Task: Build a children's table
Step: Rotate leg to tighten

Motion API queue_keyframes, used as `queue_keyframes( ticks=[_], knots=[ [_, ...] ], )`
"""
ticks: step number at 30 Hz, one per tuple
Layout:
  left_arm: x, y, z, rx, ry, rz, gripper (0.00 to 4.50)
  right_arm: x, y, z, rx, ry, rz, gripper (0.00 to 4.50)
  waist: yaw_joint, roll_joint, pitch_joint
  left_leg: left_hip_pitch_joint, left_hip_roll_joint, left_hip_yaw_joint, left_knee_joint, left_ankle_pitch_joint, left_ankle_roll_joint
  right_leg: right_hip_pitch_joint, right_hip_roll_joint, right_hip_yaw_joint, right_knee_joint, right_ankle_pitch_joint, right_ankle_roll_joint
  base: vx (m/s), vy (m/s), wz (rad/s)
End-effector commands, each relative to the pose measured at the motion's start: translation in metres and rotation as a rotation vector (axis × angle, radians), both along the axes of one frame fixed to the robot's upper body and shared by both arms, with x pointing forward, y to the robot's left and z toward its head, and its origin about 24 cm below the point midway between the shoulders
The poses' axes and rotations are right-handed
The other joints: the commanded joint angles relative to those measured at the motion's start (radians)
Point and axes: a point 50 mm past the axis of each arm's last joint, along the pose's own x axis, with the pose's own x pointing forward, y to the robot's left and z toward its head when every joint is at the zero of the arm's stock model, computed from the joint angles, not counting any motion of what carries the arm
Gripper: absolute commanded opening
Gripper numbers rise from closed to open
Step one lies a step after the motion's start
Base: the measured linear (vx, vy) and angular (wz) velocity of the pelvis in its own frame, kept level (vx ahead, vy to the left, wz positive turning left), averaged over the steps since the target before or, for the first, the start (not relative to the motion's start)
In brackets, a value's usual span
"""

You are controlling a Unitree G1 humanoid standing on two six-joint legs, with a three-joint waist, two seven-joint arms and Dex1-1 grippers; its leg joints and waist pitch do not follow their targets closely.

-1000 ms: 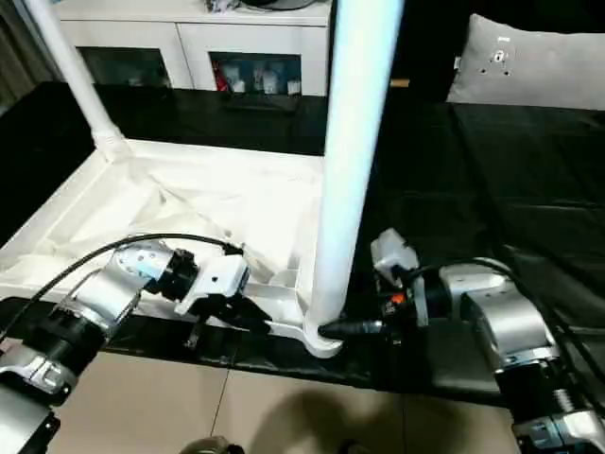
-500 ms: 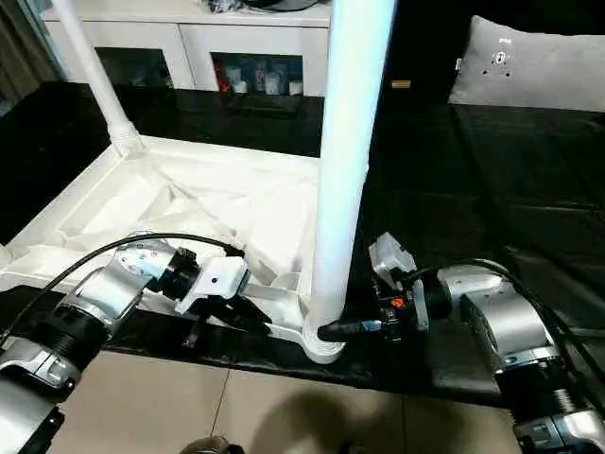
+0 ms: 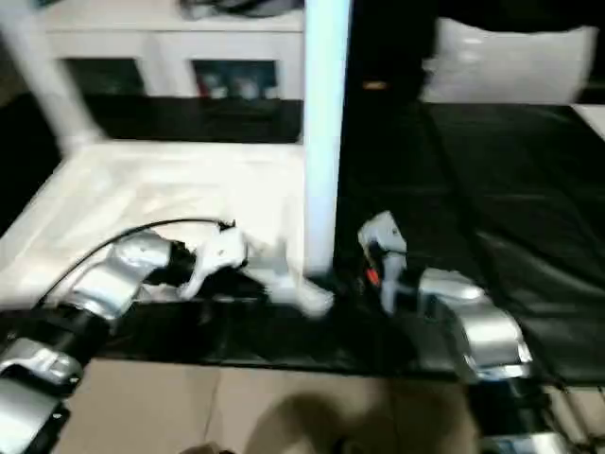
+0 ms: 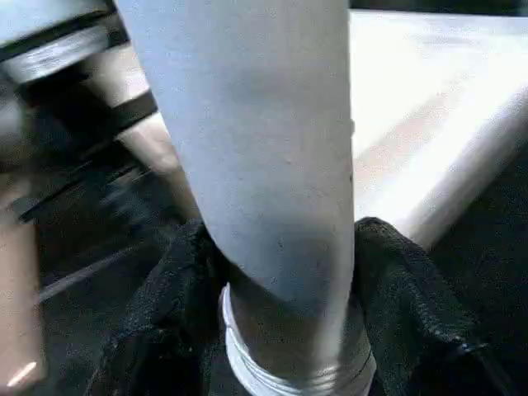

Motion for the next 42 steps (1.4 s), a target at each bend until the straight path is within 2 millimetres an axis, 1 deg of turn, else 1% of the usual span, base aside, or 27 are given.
queue_keyframes(
  ticks=[1, 2, 3, 5, 6, 7, 9, 10, 11, 12, 13, 14, 15, 16, 18, 19, 20, 23, 26, 28, 30, 31, 33, 38, 40, 41, 42],
  knots=[
    [0.005, -0.027, 0.025, -0.101, -0.089, 0.032, 0.00, 0.001, 0.030, -0.003, 0.012, 0.019, 0.011, 2.01, -0.015, 0.002, -0.058, 0.012, 0.042, -0.035, -0.089, -0.423, 0.017, 0.055, -0.050, 0.017, -0.101, -0.604, 0.004, 0.000, 0.000, 0.00],
    [0.006, -0.031, 0.025, -0.107, -0.093, 0.066, 0.00, 0.006, 0.031, -0.003, 0.010, 0.019, -0.074, 2.01, -0.023, 0.003, -0.061, 0.005, 0.048, -0.041, -0.096, -0.435, 0.016, 0.064, -0.054, 0.022, -0.092, -0.545, -0.011, 0.000, 0.000, 0.00],
    [0.007, -0.035, 0.026, -0.111, -0.097, 0.101, 0.00, 0.010, 0.032, -0.004, 0.000, 0.017, -0.143, 2.01, -0.029, 0.001, -0.060, 0.006, 0.047, -0.040, -0.098, -0.438, 0.014, 0.060, -0.055, 0.026, -0.090, -0.525, -0.024, 0.000, 0.000, 0.00],
    [0.010, -0.046, 0.029, -0.134, -0.118, 0.208, 0.00, 0.021, 0.036, -0.005, 0.004, 0.023, -0.309, 2.00, -0.045, -0.006, -0.062, 0.008, 0.031, -0.032, -0.088, -0.398, 0.013, 0.053, -0.061, 0.030, -0.091, -0.527, -0.057, 0.000, 0.000, 0.00],
    [0.011, -0.050, 0.030, -0.144, -0.123, 0.238, 0.00, 0.024, 0.037, -0.005, 0.003, 0.021, -0.350, 2.00, -0.046, -0.006, -0.062, 0.007, 0.029, -0.031, -0.087, -0.384, 0.020, 0.052, -0.062, 0.031, -0.093, -0.530, -0.063, 0.000, 0.000, 0.00],
    [0.011, -0.054, 0.032, -0.156, -0.129, 0.258, 0.00, 0.027, 0.038, -0.005, 0.008, 0.011, -0.377, 2.00, -0.051, -0.009, -0.063, -0.003, 0.030, -0.032, -0.087, -0.352, 0.031, 0.058, -0.062, 0.034, -0.088, -0.509, -0.068, 0.000, 0.000, 0.00],
    [0.010, -0.058, 0.033, -0.167, -0.133, 0.274, 0.00, 0.029, 0.040, -0.003, 0.028, -0.009, -0.393, 2.00, -0.048, -0.007, -0.071, -0.009, 0.033, -0.030, -0.086, -0.295, 0.048, 0.062, -0.064, 0.043, -0.077, -0.433, -0.090, 0.000, 0.000, 0.00],
    [0.009, -0.059, 0.034, -0.165, -0.136, 0.274, 0.00, 0.031, 0.040, 0.000, 0.057, -0.025, -0.405, 2.34, -0.045, -0.010, -0.079, -0.018, 0.035, -0.030, -0.083, -0.224, 0.064, 0.067, -0.064, 0.051, -0.059, -0.337, -0.120, 0.000, 0.000, 0.00],
    [0.009, -0.059, 0.034, -0.165, -0.136, 0.274, 0.00, 0.031, 0.040, 0.000, 0.057, -0.025, -0.405, 2.54, -0.042, -0.014, -0.086, -0.022, 0.033, -0.026, -0.077, -0.155, 0.092, 0.065, -0.061, 0.057, -0.046, -0.252, -0.149, 0.000, 0.000, 0.00],
    [0.008, -0.058, 0.034, -0.162, -0.140, 0.270, 0.00, 0.031, 0.039, 0.001, 0.069, -0.031, -0.398, 2.54, -0.040, -0.015, -0.087, -0.021, 0.032, -0.024, -0.075, -0.131, 0.106, 0.062, -0.059, 0.059, -0.041, -0.227, -0.163, 0.000, 0.000, 0.00],
    [0.008, -0.056, 0.034, -0.157, -0.148, 0.263, 0.00, 0.030, 0.039, 0.002, 0.075, -0.035, -0.382, 2.71, -0.036, -0.017, -0.090, -0.027, 0.027, -0.020, -0.066, -0.069, 0.140, 0.061, -0.059, 0.065, -0.029, -0.165, -0.191, 0.000, 0.000, 0.00],
    [0.008, -0.054, 0.034, -0.152, -0.157, 0.259, 0.00, 0.029, 0.039, 0.002, 0.074, -0.034, -0.371, 2.82, -0.028, -0.013, -0.095, -0.032, 0.024, -0.020, -0.059, -0.004, 0.175, 0.066, -0.059, 0.066, -0.014, -0.097, -0.211, 0.000, 0.000, 0.00],
    [0.008, -0.051, 0.033, -0.143, -0.165, 0.256, 0.00, 0.029, 0.037, 0.003, 0.083, -0.033, -0.371, 2.82, -0.020, -0.013, -0.096, -0.034, 0.021, -0.017, -0.052, 0.055, 0.208, 0.061, -0.057, 0.068, -0.005, -0.031, -0.226, 0.044, -0.051, 0.00],
    [0.008, -0.051, 0.033, -0.141, -0.167, 0.256, 0.00, 0.029, 0.037, 0.003, 0.085, -0.033, -0.371, 2.96, -0.018, -0.015, -0.094, -0.037, 0.020, -0.016, -0.050, 0.068, 0.222, 0.062, -0.056, 0.068, -0.003, -0.018, -0.228, 0.044, -0.051, 0.00],
    [0.008, -0.043, 0.030, -0.123, -0.168, 0.260, 0.00, 0.027, 0.029, 0.004, 0.106, -0.032, -0.367, 3.13, -0.005, -0.016, -0.094, -0.034, 0.018, -0.013, -0.048, 0.068, 0.235, 0.061, -0.054, 0.068, -0.004, -0.039, -0.224, 0.014, -0.025, 0.00],
    [0.008, -0.039, 0.030, -0.118, -0.173, 0.247, 0.00, 0.026, 0.024, 0.005, 0.108, -0.037, -0.353, 3.23, 0.004, -0.019, -0.093, -0.035, 0.018, -0.011, -0.048, 0.049, 0.229, 0.061, -0.052, 0.067, -0.006, -0.076, -0.214, 0.000, 0.000, 0.00],
    [0.008, -0.037, 0.029, -0.114, -0.177, 0.237, 0.00, 0.025, 0.020, 0.006, 0.108, -0.041, -0.343, 3.23, 0.009, -0.014, -0.088, -0.032, 0.022, -0.010, -0.051, 0.021, 0.216, 0.058, -0.052, 0.065, -0.013, -0.139, -0.201, 0.000, 0.000, 0.00],
    [0.008, -0.025, 0.027, -0.084, -0.172, 0.201, 0.00, 0.020, 0.004, 0.010, 0.077, -0.082, -0.246, 3.51, 0.024, -0.014, -0.083, -0.025, 0.028, -0.010, -0.058, -0.039, 0.168, 0.056, -0.048, 0.065, -0.025, -0.248, -0.154, 0.000, 0.000, 0.00],
    [0.007, -0.018, 0.025, -0.067, -0.168, 0.158, 0.00, 0.015, -0.006, 0.012, 0.051, -0.098, -0.166, 3.73, 0.029, -0.014, -0.081, -0.020, 0.033, -0.011, -0.062, -0.083, 0.140, 0.052, -0.046, 0.067, -0.028, -0.276, -0.146, 0.000, 0.000, 0.00],
    [0.003, -0.011, 0.021, -0.044, -0.150, 0.077, 0.00, 0.010, -0.018, 0.017, 0.012, -0.121, -0.042, 4.03, 0.031, -0.015, -0.079, -0.021, 0.032, -0.010, -0.064, -0.107, 0.130, 0.052, -0.045, 0.067, -0.031, -0.304, -0.139, 0.000, 0.000, 0.00],
    [0.001, -0.008, 0.020, -0.036, -0.136, 0.038, 0.00, 0.006, -0.022, 0.020, -0.005, -0.129, 0.029, 4.10, 0.036, -0.017, -0.079, -0.020, 0.032, -0.008, -0.064, -0.125, 0.127, 0.051, -0.046, 0.071, -0.034, -0.329, -0.128, 0.000, 0.000, 0.00],
    [-0.003, -0.005, 0.018, -0.021, -0.130, -0.034, 0.00, 0.003, -0.027, 0.023, -0.022, -0.123, 0.106, 4.10, 0.041, -0.016, -0.079, -0.016, 0.033, -0.006, -0.064, -0.124, 0.126, 0.048, -0.046, 0.072, -0.035, -0.334, -0.127, 0.000, 0.000, 0.00],
    [-0.005, -0.002, 0.019, -0.018, -0.128, -0.097, 0.00, 0.000, -0.031, 0.025, -0.036, -0.115, 0.176, 4.10, 0.046, -0.018, -0.081, -0.017, 0.033, -0.006, -0.064, -0.121, 0.132, 0.048, -0.048, 0.074, -0.033, -0.330, -0.132, 0.000, 0.000, 0.00],
    [-0.013, 0.006, 0.018, 0.015, -0.104, -0.268, 0.00, -0.010, -0.038, 0.031, -0.051, -0.100, 0.389, 4.10, 0.074, -0.017, -0.086, -0.012, 0.040, -0.002, -0.061, -0.090, 0.147, 0.042, -0.047, 0.079, -0.019, -0.272, -0.165, 0.000, 0.000, 0.00],
    [-0.014, 0.008, 0.018, 0.031, -0.101, -0.320, 0.00, -0.013, -0.038, 0.031, -0.063, -0.086, 0.470, 4.10, 0.081, -0.018, -0.086, -0.014, 0.043, -0.002, -0.060, -0.082, 0.153, 0.041, -0.047, 0.080, -0.016, -0.253, -0.174, 0.000, 0.000, 0.00],
    [-0.014, 0.008, 0.018, 0.035, -0.103, -0.333, 0.00, -0.014, -0.038, 0.031, -0.067, -0.081, 0.487, 3.84, 0.089, -0.019, -0.085, -0.013, 0.042, -0.001, -0.060, -0.085, 0.153, 0.041, -0.048, 0.080, -0.017, -0.263, -0.173, 0.000, 0.000, 0.00],
    [-0.015, 0.008, 0.018, 0.043, -0.106, -0.359, 0.00, -0.015, -0.038, 0.030, -0.071, -0.064, 0.519, 3.84, 0.092, -0.019, -0.086, -0.012, 0.043, -0.001, -0.060, -0.085, 0.150, 0.041, -0.049, 0.081, -0.017, -0.265, -0.174, 0.000, 0.000, 0.00]
  ],
)
